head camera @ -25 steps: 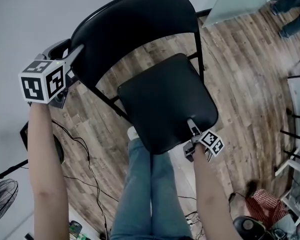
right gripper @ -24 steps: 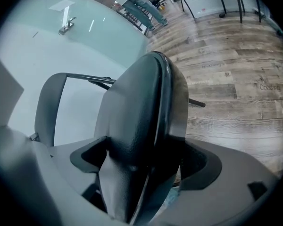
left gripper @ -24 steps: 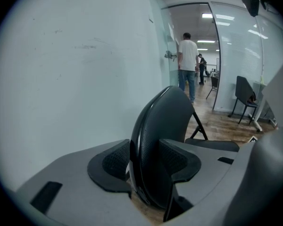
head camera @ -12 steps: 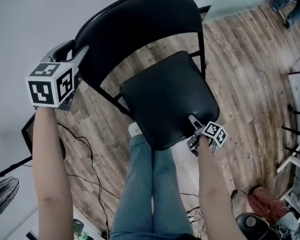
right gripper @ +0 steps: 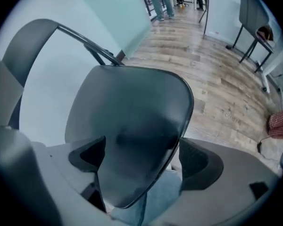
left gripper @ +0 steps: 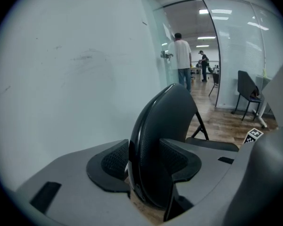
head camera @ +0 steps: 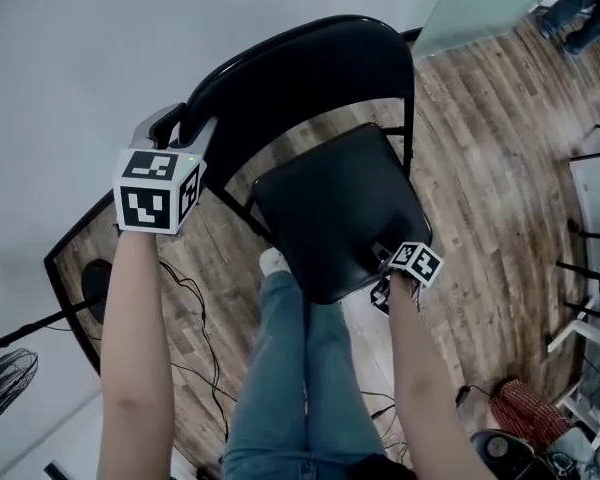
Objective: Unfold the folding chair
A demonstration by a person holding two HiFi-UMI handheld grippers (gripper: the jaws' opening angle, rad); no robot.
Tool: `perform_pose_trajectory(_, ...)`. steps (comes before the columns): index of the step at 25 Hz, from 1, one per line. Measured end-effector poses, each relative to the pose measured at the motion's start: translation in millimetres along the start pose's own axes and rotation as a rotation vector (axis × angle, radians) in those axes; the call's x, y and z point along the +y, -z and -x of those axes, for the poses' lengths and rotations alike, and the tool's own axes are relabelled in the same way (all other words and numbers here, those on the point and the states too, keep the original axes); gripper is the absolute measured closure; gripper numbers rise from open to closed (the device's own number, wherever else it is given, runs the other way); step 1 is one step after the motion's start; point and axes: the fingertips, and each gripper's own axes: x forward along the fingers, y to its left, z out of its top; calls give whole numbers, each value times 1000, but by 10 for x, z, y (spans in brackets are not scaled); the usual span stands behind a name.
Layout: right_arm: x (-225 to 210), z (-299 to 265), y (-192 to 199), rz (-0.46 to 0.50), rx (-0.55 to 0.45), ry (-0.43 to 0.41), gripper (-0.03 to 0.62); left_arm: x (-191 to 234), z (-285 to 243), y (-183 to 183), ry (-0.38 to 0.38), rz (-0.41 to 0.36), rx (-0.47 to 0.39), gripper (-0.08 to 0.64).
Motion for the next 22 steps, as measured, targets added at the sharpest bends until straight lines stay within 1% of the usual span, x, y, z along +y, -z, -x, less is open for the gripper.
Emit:
perform_pose_trajectory(4,342,190,-83,121,-21,-7,107,7,4,15,-4,13,18,376)
perform_pose_trajectory(7,573,439,-86,162,-33,-32,109,-41,101,-5,-29,23,34,376)
perform_pose_trajectory(10,791,709,-57,211,-35,-54,109,-62,159,0,-32,36,72,376)
perform_pose_trajectory(14,1073,1001,-138,323,-53,-35,128,-4,75,-4,-22,33,131,376)
perform_pose_trajectory(15,1128,1079,-165,345,-58,-33,140,-1,60,-6,-22,30,140,376)
perform_pose_trajectory(18,1276,1341,-264,403,-70,-35,143,-24,32,-30,-19,33,161,376)
perform_pose_trajectory(20,1399,1519,-269,444,-60,-45,143,-19,26,-39,-13,40,178,376)
perform_pose_trajectory(22,1509,1703,-198,507,-34,-59,143,-16,37,-37,-11,46,205,376)
